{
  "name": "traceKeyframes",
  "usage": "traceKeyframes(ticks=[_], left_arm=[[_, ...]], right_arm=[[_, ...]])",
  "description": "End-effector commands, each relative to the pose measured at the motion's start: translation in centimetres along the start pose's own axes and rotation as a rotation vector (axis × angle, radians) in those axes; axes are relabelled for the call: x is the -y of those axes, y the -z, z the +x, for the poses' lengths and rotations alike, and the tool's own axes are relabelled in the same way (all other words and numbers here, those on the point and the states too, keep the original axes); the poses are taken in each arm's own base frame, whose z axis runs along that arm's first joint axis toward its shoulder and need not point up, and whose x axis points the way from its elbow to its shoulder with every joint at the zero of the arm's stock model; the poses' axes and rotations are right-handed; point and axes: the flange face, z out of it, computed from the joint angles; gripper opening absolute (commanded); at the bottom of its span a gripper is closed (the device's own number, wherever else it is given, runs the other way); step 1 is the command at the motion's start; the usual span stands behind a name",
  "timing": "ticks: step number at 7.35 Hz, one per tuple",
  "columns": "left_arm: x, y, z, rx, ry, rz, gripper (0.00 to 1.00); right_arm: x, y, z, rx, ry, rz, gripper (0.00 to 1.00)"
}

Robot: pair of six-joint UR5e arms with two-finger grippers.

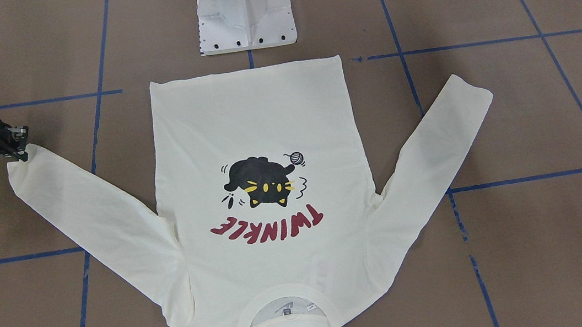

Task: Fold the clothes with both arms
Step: 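Fold the held sleeve across the shirt toward the far shoulder with the right gripper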

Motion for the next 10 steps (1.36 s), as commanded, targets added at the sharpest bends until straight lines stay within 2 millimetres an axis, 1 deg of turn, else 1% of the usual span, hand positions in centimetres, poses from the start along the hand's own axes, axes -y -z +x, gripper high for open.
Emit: traceKeyframes(ticks=[1,2,3,4,5,6,7,8,9,10], left_arm=[[0.2,0.1,0.2,-0.008,-0.002,0.004,1.00],[0.3,0.2,0.3,-0.008,-0.004,0.006,1.00],[0.4,0.4,0.5,-0.009,-0.006,0.009,1.00],[0.3,0.4,0.5,-0.009,-0.008,0.009,1.00],[0.2,0.4,0.4,-0.009,-0.006,0.008,1.00],[0.3,0.4,0.5,-0.009,-0.008,0.009,1.00],[0.2,0.4,0.5,-0.009,-0.006,0.008,1.00],[0.3,0.5,0.7,-0.015,-0.009,0.010,1.00],[0.2,0.6,0.7,-0.021,-0.008,0.011,1.00],[0.2,0.6,0.7,-0.021,-0.008,0.011,1.00]], right_arm=[[8.0,3.9,-10.6,0.111,-0.027,0.058,0.00],[12.9,5.0,-17.5,0.148,-0.088,0.078,0.00],[17.6,5.3,-23.7,0.192,-0.161,0.085,0.00],[21.8,6.2,-29.7,0.223,-0.159,0.100,0.00],[25.3,7.7,-35.9,0.252,-0.139,0.107,0.00],[28.6,7.8,-42.0,0.248,-0.134,0.095,0.00],[30.2,5.9,-49.4,0.222,-0.118,0.068,0.00],[28.2,1.8,-53.4,0.206,-0.078,0.130,0.00],[25.9,-1.1,-55.0,0.193,-0.056,0.142,0.00],[22.8,-3.5,-57.4,0.209,-0.020,0.181,0.00]])
